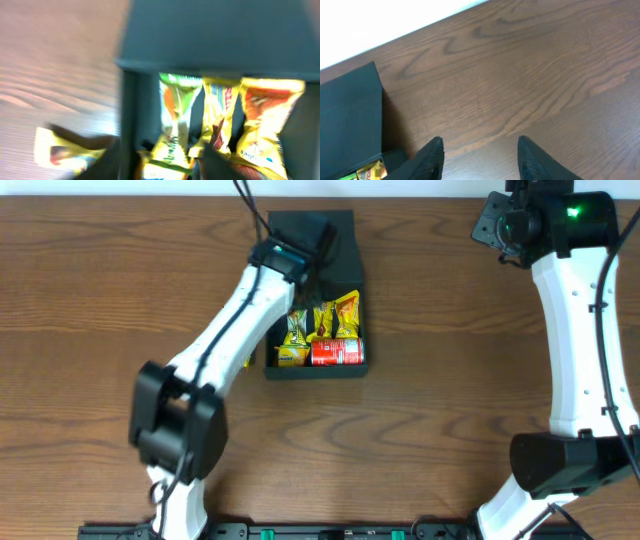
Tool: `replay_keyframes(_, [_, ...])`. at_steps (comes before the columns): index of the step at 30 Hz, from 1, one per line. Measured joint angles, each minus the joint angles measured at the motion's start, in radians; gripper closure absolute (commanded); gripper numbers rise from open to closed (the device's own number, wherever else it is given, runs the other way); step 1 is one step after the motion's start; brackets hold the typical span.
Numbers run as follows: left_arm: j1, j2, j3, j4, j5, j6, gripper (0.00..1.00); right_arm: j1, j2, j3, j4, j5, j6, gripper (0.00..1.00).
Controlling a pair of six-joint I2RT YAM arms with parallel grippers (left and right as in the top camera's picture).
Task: Pack container
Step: 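Raise the left gripper and move to the yellow Apollo packet left of box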
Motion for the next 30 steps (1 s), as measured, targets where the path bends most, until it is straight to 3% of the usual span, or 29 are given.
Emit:
replay_keyframes(3, [0.009,-0.116,0.024,-0.042,-0.055,0.132,0.28,0.000,0.000,0.000,0.000,0.000,0.000,0.49])
replay_keyframes(8, [0.064,-0.229,0.048,-0.233,-0.036,0.482,0.25,0.000,0.000,0.000,0.000,0.000,0.000,0.49])
replay_keyframes(9, [0.084,-0.230,0.048,-0.281,-0.007,0.557,0.25,0.000,0.000,0.000,-0.001,0.000,0.000,0.49])
replay_keyframes(11, [0.135,-0.220,0.046,-0.363,0.079,0.707,0.08,0.000,0.000,0.000,-0.002,0.000,0.000,0.49])
replay_keyframes(16, [0.319,-0.194,0.042,-0.514,0.399,1.052,0.03,0.000,0.000,0.000,-0.018,0.000,0.000,0.49])
replay_keyframes(23, [0.515,-0.109,0.026,-0.540,0.615,1.268,0.05,0.000,0.000,0.000,-0.026,0.000,0.000,0.48])
replay_keyframes(30, [0.542,0.127,-0.016,-0.495,0.688,1.323,0.05,0.000,0.000,0.000,-0.040,0.000,0.000,0.48])
